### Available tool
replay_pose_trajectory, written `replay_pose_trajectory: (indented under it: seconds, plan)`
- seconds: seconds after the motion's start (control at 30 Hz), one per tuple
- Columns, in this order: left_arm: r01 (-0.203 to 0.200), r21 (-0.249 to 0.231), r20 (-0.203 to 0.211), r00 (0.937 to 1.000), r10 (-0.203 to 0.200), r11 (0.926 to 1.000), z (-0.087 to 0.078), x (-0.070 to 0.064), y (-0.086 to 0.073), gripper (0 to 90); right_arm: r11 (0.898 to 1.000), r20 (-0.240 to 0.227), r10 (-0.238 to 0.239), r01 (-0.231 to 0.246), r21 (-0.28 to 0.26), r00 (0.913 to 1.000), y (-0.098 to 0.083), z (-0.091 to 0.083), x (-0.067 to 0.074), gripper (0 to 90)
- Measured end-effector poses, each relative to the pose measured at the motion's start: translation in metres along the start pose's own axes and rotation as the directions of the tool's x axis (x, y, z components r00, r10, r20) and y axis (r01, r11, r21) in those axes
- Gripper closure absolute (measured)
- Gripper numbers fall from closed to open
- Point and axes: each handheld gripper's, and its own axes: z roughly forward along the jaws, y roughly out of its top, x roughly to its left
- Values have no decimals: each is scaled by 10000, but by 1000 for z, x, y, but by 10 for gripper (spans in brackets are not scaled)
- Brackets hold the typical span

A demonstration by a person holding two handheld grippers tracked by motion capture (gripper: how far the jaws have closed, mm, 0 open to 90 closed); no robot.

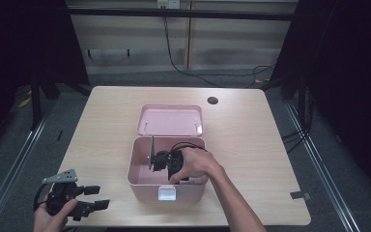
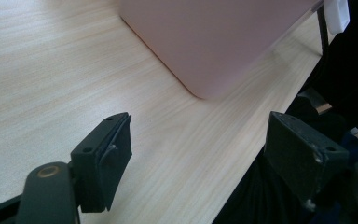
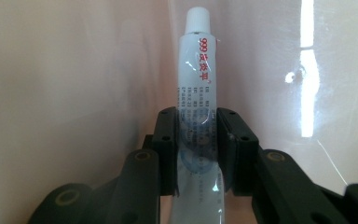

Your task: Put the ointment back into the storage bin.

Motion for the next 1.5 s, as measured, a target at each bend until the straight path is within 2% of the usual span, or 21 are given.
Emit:
replay_pose_trajectory:
  seconds: [0.37, 0.47, 0.53, 0.63, 0.7, 0.83, 0.93, 1.03, 1.17, 1.5]
  plan:
    - [35, -42, -41, 10000, -35, 10000, 1, -1, 0, 229, 10000, 114, 51, -51, -76, 9999, -3, -5, 2, 683]
    - [23, -17, -43, 10000, -23, 10000, 1, 0, 0, 229, 9990, 248, 154, -144, -418, 9996, -6, -9, 2, 669]
    - [29, -15, -35, 10000, -29, 10000, 1, -1, 0, 229, 9986, 315, 224, -208, -487, 9993, -7, -11, 3, 637]
    - [30, -7, -41, 10000, -30, 10000, 1, -1, 0, 229, 9983, 461, 169, -142, -568, 9988, -9, -13, 6, 636]
    - [27, 18, -25, 10000, -27, 10000, 1, -1, 0, 229, 9965, 551, 73, -26, -837, 9985, -11, -19, 9, 635]
    - [47, 23, -71, 10000, -47, 10000, 1, -1, 0, 229, 9953, 647, 152, -89, -966, 9978, -15, -26, 14, 631]
    - [46, 7, -59, 10000, -46, 10000, 1, 0, 0, 229, 9938, 827, 83, 10, -1115, 9965, -18, -29, 18, 628]
    - [55, 12, -62, 10000, -55, 10000, 1, 0, 0, 229, 9938, 816, 19, 72, -1113, 9967, -20, -31, 19, 629]
    - [57, 5, -80, 10000, -57, 10000, 1, 0, 0, 229, 9917, 1035, 267, -132, -1280, 9943, -25, -38, 22, 626]
    - [42, 33, -78, 10000, -42, 10000, 1, 0, 0, 229, 9884, 1244, 378, -188, -1505, 9915, -32, -59, 24, 622]
